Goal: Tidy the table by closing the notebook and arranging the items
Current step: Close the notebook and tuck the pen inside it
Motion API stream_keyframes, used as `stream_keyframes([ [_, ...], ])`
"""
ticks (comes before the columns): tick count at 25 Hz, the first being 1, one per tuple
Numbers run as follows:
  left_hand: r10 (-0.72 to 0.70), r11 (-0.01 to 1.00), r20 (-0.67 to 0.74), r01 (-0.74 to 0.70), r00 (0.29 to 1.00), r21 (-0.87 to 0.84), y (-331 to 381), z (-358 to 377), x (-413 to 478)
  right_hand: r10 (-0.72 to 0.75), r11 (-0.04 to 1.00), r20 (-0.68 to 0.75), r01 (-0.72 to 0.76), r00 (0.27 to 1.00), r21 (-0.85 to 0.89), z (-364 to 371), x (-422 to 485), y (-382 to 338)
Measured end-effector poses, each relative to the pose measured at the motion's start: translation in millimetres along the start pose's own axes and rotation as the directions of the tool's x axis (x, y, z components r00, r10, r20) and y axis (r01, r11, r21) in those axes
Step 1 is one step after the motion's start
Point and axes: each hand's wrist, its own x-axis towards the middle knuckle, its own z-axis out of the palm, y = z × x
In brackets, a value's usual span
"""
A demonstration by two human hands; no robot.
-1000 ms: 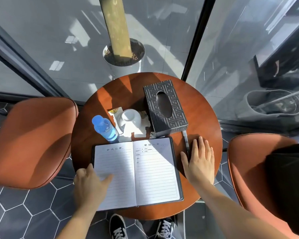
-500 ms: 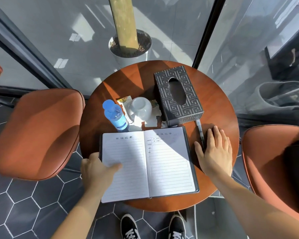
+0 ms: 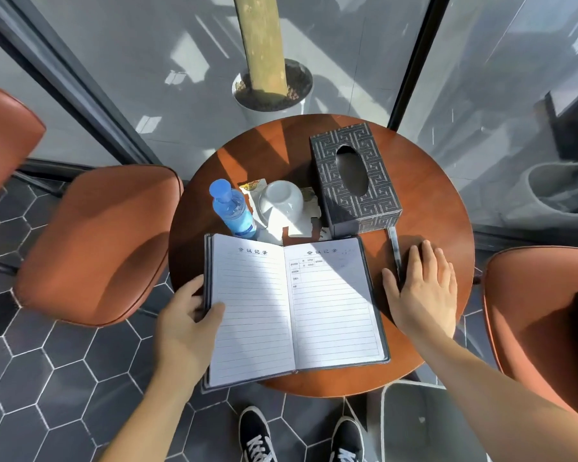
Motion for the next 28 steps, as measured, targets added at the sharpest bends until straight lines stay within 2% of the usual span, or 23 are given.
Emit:
stream_keyframes([
  [7,0.190,0.973,0.004,-0.188,0.982,-0.134,22,15,-25,-0.009,1.000,0.007,0.009,1.000,0.011,0,0,1],
  [12,0.265,0.945,0.109,-0.235,0.958,-0.226,35,55,-42,-0.011,0.997,0.006,0.011,1.000,0.076,-7,-2,-1],
  [14,0.301,0.947,0.119,-0.282,0.946,-0.154,41,75,-49,0.000,0.996,0.016,-0.001,1.000,0.092,-8,-2,0],
  [19,0.410,0.902,0.042,-0.412,0.911,0.127,52,117,-62,-0.004,0.993,0.014,0.002,1.000,0.117,-9,-2,1],
  [23,0.512,0.798,0.042,-0.493,0.858,0.346,57,155,-72,0.004,0.988,0.010,-0.005,1.000,0.154,-9,-1,2],
  [28,0.544,0.609,0.197,-0.545,0.816,0.577,42,171,-74,-0.016,0.969,0.009,0.013,1.000,0.247,-10,-1,7],
])
